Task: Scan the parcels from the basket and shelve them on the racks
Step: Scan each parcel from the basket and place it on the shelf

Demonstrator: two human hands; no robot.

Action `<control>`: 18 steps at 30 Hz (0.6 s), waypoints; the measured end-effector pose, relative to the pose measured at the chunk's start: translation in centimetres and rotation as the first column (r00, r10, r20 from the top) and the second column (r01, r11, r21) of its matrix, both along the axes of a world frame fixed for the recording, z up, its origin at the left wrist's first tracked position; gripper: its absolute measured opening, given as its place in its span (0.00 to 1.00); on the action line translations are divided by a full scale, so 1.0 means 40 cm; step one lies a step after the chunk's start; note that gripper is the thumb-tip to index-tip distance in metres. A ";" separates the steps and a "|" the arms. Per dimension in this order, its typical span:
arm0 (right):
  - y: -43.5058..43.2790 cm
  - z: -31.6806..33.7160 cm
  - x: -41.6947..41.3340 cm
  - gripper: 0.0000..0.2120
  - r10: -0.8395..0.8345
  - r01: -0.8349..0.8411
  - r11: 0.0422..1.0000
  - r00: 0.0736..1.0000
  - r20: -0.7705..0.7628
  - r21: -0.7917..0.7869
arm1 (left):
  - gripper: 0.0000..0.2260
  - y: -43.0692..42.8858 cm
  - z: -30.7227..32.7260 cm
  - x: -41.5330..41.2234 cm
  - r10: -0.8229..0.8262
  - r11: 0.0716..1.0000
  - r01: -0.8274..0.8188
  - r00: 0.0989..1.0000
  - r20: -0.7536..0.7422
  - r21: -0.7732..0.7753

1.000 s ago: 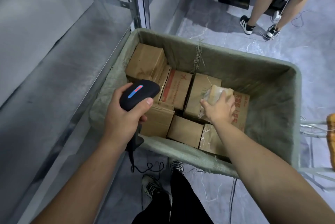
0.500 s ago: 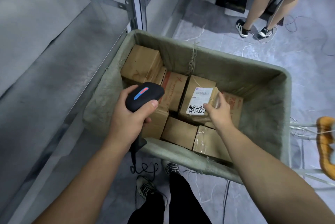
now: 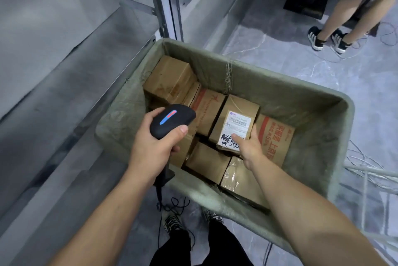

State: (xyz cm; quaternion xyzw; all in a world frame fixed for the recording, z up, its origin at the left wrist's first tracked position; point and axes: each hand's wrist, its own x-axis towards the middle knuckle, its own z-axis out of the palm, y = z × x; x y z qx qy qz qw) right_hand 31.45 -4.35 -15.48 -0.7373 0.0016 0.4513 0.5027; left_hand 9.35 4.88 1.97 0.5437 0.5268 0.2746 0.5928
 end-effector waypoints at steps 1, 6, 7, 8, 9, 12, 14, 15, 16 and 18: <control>0.005 -0.003 0.005 0.44 0.007 -0.006 1.000 1.000 -0.016 0.010 | 0.25 -0.009 0.005 0.005 0.022 1.000 -0.022 1.000 -0.003 0.006; 0.014 0.009 0.013 0.44 0.070 -0.069 0.997 0.997 -0.042 0.039 | 0.29 -0.050 0.018 0.008 0.106 0.994 -0.106 0.994 -0.020 0.034; 0.010 0.014 0.012 0.44 0.090 -0.088 0.995 0.996 -0.026 0.054 | 0.32 -0.057 0.021 0.005 0.118 0.993 -0.117 0.993 -0.020 0.034; 0.006 0.018 0.012 0.44 0.120 -0.120 0.991 0.993 0.003 0.065 | 0.34 -0.064 0.024 0.002 0.126 0.991 -0.125 0.992 -0.018 0.036; 0.002 0.024 0.012 0.45 0.149 -0.151 0.985 0.988 0.028 0.080 | 0.35 -0.070 0.029 -0.001 0.134 0.990 -0.133 0.991 -0.011 0.038; 0.001 0.069 0.008 0.45 0.233 -0.246 0.965 0.963 0.134 0.088 | 0.37 -0.089 0.046 -0.013 0.154 0.987 -0.155 0.988 0.020 0.043; 0.009 0.116 0.000 0.44 0.274 -0.302 0.948 0.933 0.234 0.095 | 0.36 -0.104 0.061 -0.026 0.163 0.985 -0.165 0.986 0.044 0.051; 0.015 0.141 -0.005 0.44 0.283 -0.324 0.939 0.919 0.276 0.117 | 0.34 -0.112 0.069 -0.033 0.166 0.984 -0.169 0.985 0.057 0.053; 0.023 0.164 -0.011 0.43 0.288 -0.346 0.927 0.904 0.315 0.145 | 0.33 -0.121 0.076 -0.042 0.168 0.983 -0.172 0.983 0.068 0.058; 0.041 0.207 -0.027 0.42 0.300 -0.397 0.900 0.863 0.406 0.181 | 0.32 -0.141 0.092 -0.060 0.172 0.981 -0.179 0.981 0.092 0.072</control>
